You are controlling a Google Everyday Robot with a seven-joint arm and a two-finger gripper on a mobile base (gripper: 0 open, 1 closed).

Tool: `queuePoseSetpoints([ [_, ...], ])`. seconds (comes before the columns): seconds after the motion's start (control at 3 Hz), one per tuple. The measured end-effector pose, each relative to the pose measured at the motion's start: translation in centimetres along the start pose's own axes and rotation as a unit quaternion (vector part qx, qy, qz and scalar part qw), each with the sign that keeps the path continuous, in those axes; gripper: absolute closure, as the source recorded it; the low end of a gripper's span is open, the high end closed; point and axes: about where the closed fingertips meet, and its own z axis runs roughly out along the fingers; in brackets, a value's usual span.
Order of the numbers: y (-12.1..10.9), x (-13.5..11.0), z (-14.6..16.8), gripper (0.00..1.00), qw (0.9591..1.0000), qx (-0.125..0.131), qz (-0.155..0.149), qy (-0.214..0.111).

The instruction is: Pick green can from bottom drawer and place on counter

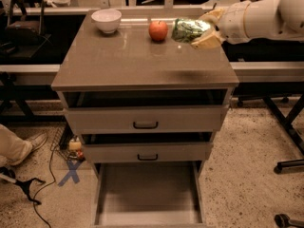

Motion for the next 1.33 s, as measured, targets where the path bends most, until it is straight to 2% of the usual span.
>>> queuePoseSetpoints([
  [0.33,-0.7,0.3,3.3,1.00,0.9974,0.011,0.070,0.008],
  [0.67,-0.9,1.2,6.9,1.00,0.9908,-0.003,0.135,-0.003],
  [1.0,-0.2,1.9,10.9,0.97,0.9811,-0.045,0.188,-0.016],
  [1.33,0.5,1.8,12.8,0.75,0.9757,-0.076,0.204,-0.021],
])
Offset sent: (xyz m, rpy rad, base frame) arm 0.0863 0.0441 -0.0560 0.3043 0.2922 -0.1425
